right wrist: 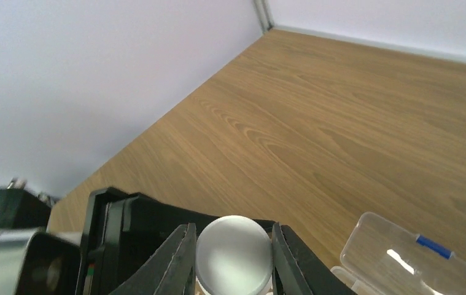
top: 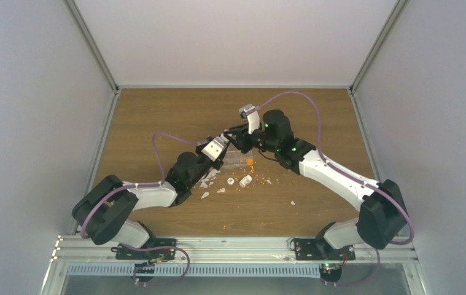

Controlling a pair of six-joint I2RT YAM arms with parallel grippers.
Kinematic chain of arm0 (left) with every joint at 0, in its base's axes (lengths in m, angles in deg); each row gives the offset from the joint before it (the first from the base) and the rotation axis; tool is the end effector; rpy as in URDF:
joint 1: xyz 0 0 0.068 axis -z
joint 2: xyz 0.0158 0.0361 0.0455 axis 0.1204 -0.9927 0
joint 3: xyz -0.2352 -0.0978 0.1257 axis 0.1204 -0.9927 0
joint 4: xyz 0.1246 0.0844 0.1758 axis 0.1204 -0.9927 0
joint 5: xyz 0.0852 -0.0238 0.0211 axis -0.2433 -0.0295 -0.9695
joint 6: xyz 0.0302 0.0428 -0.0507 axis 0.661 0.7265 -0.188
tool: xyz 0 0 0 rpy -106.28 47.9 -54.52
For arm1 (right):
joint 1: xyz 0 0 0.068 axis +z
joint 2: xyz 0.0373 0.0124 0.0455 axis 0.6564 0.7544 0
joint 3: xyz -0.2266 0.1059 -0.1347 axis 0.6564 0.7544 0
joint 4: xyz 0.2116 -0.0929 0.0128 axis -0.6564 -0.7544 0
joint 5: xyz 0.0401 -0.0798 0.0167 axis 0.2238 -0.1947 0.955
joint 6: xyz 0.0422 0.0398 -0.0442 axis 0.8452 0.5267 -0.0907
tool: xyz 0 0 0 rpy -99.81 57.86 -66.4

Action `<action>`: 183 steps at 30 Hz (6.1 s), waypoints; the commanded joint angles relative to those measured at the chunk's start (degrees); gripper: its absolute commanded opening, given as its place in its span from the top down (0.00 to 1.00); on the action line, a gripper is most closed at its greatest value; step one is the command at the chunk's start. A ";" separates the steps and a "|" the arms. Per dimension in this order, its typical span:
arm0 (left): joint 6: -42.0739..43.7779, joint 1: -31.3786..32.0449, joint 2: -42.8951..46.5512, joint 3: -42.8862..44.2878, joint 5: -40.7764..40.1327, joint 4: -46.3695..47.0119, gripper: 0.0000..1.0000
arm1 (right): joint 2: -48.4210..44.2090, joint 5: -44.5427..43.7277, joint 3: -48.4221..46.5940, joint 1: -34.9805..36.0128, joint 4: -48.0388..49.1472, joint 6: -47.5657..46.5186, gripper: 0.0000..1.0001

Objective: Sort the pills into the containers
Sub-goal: Unscrew the lid of the pill bottle.

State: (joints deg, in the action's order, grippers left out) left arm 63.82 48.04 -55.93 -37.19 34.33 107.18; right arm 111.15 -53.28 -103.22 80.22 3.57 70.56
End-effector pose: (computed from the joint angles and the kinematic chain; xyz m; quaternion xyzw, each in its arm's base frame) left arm 0.2219 -0.1858 0.2435 0.2948 0.6435 -0.1339 0.6935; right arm 0.2383 0.2196 0.3202 -0.2111 0.7935 0.4003 0.4068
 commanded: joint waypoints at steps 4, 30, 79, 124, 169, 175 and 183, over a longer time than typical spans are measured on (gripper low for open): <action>-0.58 -1.11 5.52 -0.87 12.90 1.68 0.46 | -7.94 23.25 8.76 -1.46 9.55 -15.49 0.42; -3.42 -3.53 10.51 -3.40 13.00 1.48 0.43 | -12.08 -1.23 7.51 -2.88 11.25 0.59 0.00; -2.60 -2.72 6.52 -1.08 10.30 0.40 0.42 | -0.56 2.79 1.40 0.88 6.72 -0.10 0.06; -2.55 -2.89 13.12 -3.26 17.45 -1.35 0.42 | -8.63 30.97 7.23 -1.93 9.13 -12.94 0.00; -2.51 -2.89 12.22 -2.57 15.56 -2.01 0.42 | -6.60 25.58 7.18 -2.16 5.21 -18.12 0.57; -2.34 -2.89 13.20 -2.28 16.22 -3.70 0.42 | -11.09 37.01 9.65 -5.33 5.16 -21.33 0.58; -3.26 -3.94 15.36 -3.10 18.02 -3.91 0.42 | -9.31 56.39 9.94 -5.84 1.97 -27.24 0.56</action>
State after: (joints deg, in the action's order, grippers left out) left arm 63.06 46.84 -42.14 -40.64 59.53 101.65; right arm 102.06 -17.88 -94.13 73.89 11.14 47.76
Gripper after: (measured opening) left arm 0.748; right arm 0.621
